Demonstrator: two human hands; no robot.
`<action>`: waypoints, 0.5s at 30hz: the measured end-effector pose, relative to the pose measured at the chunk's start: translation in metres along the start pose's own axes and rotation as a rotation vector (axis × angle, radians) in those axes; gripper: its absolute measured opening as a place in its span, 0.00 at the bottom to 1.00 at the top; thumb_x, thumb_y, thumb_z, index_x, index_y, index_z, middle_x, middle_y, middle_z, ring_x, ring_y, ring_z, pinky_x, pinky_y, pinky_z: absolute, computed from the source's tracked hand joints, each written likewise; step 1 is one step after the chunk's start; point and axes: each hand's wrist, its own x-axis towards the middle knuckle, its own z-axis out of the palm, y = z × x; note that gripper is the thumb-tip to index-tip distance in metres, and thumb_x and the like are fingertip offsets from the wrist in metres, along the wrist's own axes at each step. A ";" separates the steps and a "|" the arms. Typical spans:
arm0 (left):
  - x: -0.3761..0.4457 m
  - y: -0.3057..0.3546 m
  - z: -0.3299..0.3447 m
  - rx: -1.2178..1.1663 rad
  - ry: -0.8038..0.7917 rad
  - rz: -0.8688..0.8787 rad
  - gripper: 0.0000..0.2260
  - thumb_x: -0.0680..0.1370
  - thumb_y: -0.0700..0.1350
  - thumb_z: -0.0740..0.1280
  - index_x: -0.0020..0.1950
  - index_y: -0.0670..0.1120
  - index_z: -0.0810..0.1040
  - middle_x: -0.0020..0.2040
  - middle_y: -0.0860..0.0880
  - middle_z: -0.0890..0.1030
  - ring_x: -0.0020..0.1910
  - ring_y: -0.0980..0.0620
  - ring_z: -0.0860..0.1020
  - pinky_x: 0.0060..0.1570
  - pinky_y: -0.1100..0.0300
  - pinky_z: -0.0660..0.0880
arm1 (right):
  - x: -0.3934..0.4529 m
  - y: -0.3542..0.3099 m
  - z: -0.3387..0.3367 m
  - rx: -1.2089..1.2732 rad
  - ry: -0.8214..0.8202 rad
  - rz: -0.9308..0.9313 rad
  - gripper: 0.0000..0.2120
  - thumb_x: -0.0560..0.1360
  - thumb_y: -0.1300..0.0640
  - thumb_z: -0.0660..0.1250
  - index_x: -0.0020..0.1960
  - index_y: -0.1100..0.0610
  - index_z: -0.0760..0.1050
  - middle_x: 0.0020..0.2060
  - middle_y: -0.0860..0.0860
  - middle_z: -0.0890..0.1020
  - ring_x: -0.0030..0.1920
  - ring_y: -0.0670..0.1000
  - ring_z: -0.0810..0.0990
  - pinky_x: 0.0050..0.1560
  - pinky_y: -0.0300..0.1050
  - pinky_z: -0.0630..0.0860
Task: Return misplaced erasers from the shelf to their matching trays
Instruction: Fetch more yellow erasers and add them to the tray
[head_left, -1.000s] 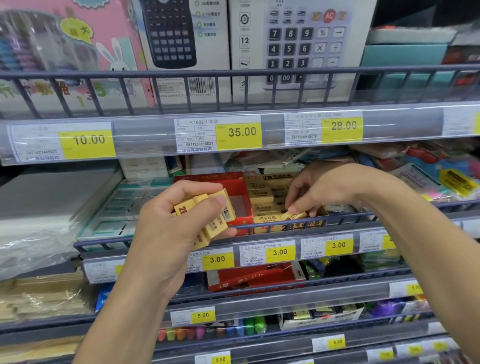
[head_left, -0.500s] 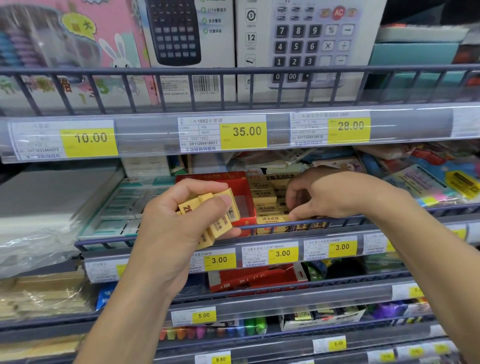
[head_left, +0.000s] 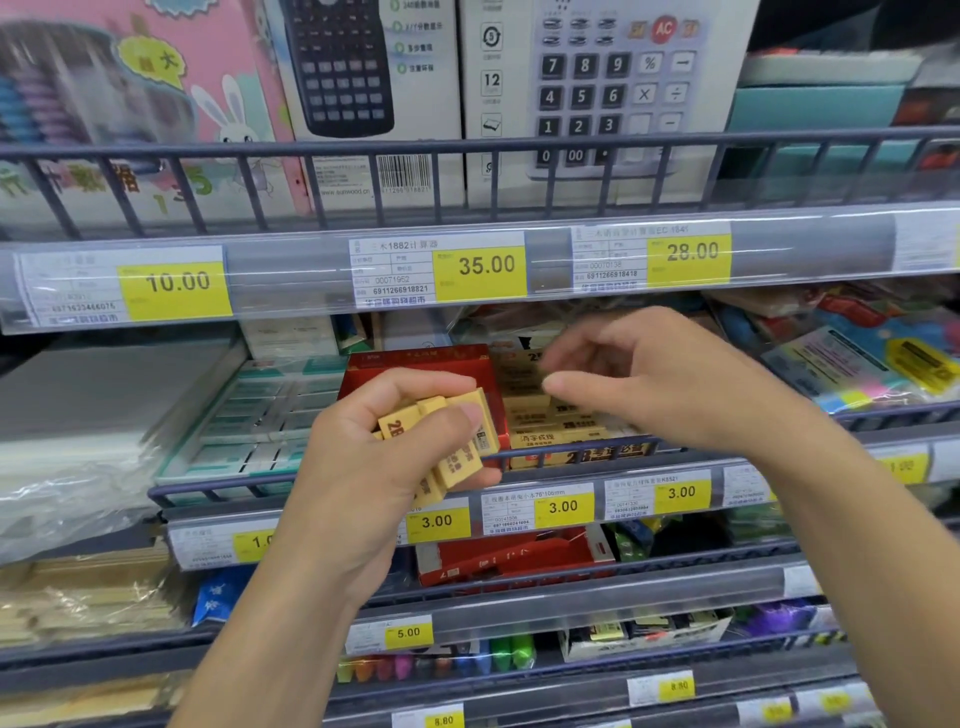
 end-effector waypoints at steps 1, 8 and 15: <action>0.000 0.000 0.002 -0.005 -0.009 -0.006 0.09 0.67 0.44 0.79 0.45 0.47 0.88 0.42 0.44 0.87 0.40 0.43 0.87 0.39 0.47 0.85 | -0.004 -0.012 0.006 0.191 -0.015 -0.058 0.07 0.76 0.47 0.71 0.53 0.44 0.81 0.41 0.40 0.84 0.39 0.40 0.82 0.38 0.33 0.76; -0.001 0.004 0.003 -0.075 -0.013 -0.040 0.10 0.66 0.43 0.80 0.46 0.46 0.86 0.48 0.38 0.86 0.45 0.40 0.87 0.41 0.49 0.85 | -0.011 -0.033 0.042 0.458 0.015 -0.097 0.15 0.75 0.57 0.74 0.61 0.51 0.81 0.49 0.50 0.81 0.46 0.52 0.81 0.48 0.55 0.81; -0.003 0.008 -0.002 -0.140 0.014 -0.041 0.13 0.62 0.46 0.82 0.43 0.47 0.84 0.48 0.37 0.86 0.46 0.40 0.87 0.41 0.48 0.85 | -0.010 -0.033 0.054 0.682 0.123 -0.061 0.11 0.74 0.64 0.74 0.55 0.54 0.81 0.47 0.54 0.83 0.45 0.53 0.82 0.49 0.50 0.83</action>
